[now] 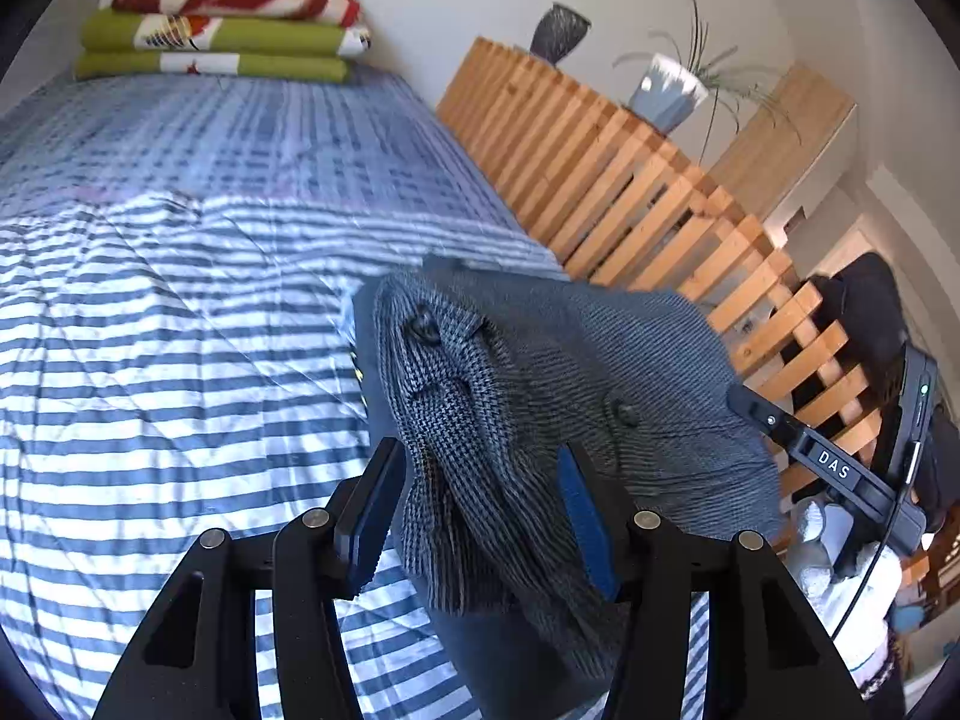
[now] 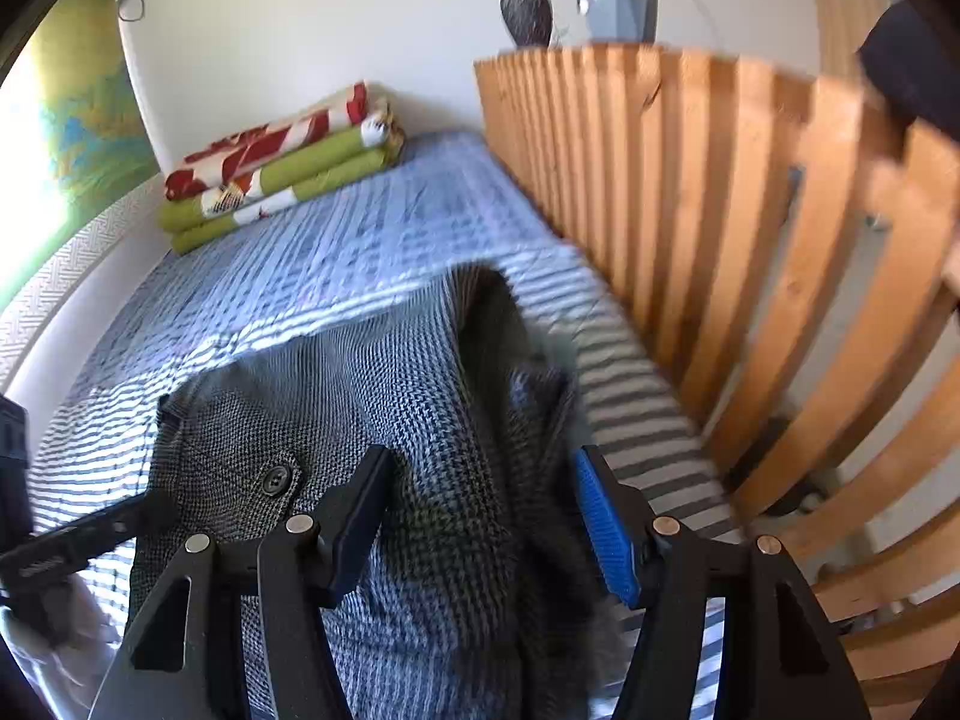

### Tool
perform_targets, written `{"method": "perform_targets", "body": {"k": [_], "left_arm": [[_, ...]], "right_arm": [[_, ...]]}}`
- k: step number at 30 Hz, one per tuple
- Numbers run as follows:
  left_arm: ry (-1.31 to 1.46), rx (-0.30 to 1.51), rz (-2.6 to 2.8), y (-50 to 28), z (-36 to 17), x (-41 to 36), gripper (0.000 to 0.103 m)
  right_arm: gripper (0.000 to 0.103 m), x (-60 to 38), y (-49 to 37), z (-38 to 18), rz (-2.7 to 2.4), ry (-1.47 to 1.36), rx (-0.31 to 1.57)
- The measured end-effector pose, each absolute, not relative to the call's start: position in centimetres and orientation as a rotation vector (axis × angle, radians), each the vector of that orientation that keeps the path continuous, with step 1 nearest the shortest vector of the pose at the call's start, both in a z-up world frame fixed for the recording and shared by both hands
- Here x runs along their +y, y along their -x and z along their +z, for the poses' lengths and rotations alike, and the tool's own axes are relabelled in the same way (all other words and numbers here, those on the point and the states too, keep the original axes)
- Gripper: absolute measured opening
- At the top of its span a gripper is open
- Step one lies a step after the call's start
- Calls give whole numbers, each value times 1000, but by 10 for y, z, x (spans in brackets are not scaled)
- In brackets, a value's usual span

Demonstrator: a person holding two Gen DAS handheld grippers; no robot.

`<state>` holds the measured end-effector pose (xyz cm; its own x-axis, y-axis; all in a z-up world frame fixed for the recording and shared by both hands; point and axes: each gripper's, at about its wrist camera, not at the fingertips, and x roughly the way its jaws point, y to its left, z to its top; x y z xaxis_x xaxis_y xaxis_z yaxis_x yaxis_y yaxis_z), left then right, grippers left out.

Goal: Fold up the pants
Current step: 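Lower the trousers onto the clothes stack and open both tools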

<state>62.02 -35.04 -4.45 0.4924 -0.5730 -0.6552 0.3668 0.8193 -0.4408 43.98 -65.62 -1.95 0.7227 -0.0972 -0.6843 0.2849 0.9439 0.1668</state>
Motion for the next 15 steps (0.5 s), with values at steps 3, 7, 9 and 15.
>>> {"method": "perform_targets", "body": {"k": [3,7,9,15], "left_arm": [[212,871,-637,-594,-30,-351,42],[139,883,-724,-562,-31,-367,39],[111,929,-696,-552,-45,-374,39],[88,1073,-606,-518,-70,-346,39]], "right_arm": [[58,-659,-408,1,-273,-324,615],[48,-640,-386,13,-151,-333,578],[34,-626,-388,2,-134,-305,652],[27,-622,-366,-27,-249,-239,813]]}}
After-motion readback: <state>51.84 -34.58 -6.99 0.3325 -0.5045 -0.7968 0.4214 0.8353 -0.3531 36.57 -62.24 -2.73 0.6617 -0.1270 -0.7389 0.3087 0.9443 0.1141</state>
